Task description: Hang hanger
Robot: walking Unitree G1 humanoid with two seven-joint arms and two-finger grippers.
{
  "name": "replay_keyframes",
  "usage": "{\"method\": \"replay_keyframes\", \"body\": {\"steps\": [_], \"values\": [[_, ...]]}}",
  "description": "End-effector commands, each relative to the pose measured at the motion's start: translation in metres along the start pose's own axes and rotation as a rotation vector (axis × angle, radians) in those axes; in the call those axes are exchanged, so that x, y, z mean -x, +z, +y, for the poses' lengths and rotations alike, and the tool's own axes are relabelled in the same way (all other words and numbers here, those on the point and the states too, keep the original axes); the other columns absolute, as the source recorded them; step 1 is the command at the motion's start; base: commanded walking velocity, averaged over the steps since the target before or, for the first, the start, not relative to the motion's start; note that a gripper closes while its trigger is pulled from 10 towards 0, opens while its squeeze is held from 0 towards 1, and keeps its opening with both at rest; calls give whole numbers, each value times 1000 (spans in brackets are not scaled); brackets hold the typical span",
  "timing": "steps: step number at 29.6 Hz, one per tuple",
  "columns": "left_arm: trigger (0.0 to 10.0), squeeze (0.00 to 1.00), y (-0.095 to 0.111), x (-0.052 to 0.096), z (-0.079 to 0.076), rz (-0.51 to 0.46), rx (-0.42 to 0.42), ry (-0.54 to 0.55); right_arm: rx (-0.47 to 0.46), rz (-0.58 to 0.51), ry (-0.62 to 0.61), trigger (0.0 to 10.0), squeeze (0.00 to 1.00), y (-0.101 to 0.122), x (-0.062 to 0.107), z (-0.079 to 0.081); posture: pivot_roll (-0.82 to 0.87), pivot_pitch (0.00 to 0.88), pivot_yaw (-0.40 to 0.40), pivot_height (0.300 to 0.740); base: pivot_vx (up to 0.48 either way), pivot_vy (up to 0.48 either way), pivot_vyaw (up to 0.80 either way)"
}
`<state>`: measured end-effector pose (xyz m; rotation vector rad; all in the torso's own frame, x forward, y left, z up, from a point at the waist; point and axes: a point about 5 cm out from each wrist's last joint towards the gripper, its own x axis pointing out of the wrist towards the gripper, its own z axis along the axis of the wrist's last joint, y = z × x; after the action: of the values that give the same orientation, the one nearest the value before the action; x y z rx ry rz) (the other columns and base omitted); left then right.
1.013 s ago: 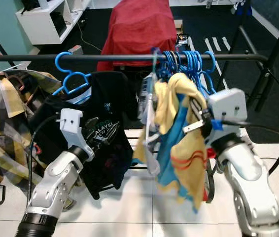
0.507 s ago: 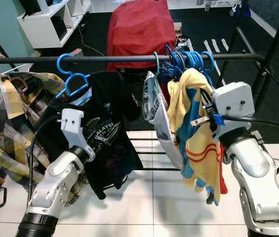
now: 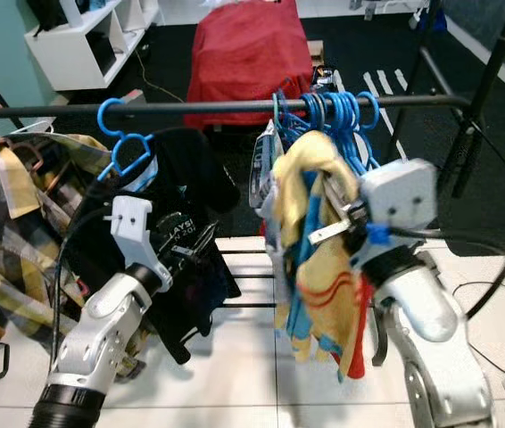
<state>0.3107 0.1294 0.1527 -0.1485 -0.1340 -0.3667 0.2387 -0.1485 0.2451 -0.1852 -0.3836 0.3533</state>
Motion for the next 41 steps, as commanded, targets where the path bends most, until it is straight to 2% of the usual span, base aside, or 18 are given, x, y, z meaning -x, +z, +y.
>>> {"method": "replay_keyframes", "body": {"steps": [1, 4, 6, 7, 11, 13, 21, 27, 30, 32, 33, 38, 41], "values": [[10000, 0, -5, 1, 3, 26, 5, 4, -5, -23, 42, 0, 0, 5, 4, 12, -179, 161, 85, 740, 0, 0, 0], [10000, 0, -5, 0, 3, 25, 5, 3, 5, -13, 35, 0, 0, 4, 5, 11, -181, 160, 86, 740, 0, 0, 0], [10000, 0, -5, -1, 3, 23, 7, 0, 54, 5, 12, 0, 0, 2, 6, 6, -183, 159, 87, 740, 0, 0, 0], [10000, 0, -4, -1, 4, 21, 10, -1, 109, 17, -21, 0, 0, 3, 7, 0, -186, 158, 87, 740, 0, 0, 0], [10000, 0, -4, -1, 3, 19, 12, -3, 167, 0, -65, 0, 0, 10, 6, -7, -189, 157, 89, 740, 0, 0, 0], [10000, 0, -3, -2, 3, 17, 12, -4, 198, -53, -108, 0, 0, 24, 1, -13, -190, 157, 92, 740, 0, 0, 0], [10000, 0, -4, -3, 3, 17, 10, -6, 268, -171, -89, 0, 0, 55, -13, -12, -191, 153, 93, 740, 0, 0, 0], [10000, 0, -4, -3, 3, 16, 11, -7, 239, -150, -53, 0, 0, 48, -11, -2, -192, 153, 94, 740, 0, 0, 0], [10000, 0, -4, -3, 3, 17, 11, -7, 186, -105, -23, 0, 0, 38, -8, 8, -191, 154, 94, 740, 0, 0, 0], [10000, 0, -4, -3, 3, 17, 11, -7, 186, -105, -23, 0, 0, 38, -8, 8, -191, 154, 94, 740, 0, 0, 0], [10000, 0, -4, -3, 3, 17, 10, -8, 160, -73, -3, 0, 0, 30, -5, 15, -191, 153, 92, 740, 0, 0, 0], [10000, 0, -4, -2, 3, 17, 10, -9, 141, -44, 17, 0, 0, 24, -2, 21, -190, 152, 90, 740, 0, 0, 0], [10000, 0, -5, -3, 3, 17, 14, -16, 124, 25, 44, 0, 0, 11, 7, 29, -192, 147, 89, 740, 0, 0, 0]]}}
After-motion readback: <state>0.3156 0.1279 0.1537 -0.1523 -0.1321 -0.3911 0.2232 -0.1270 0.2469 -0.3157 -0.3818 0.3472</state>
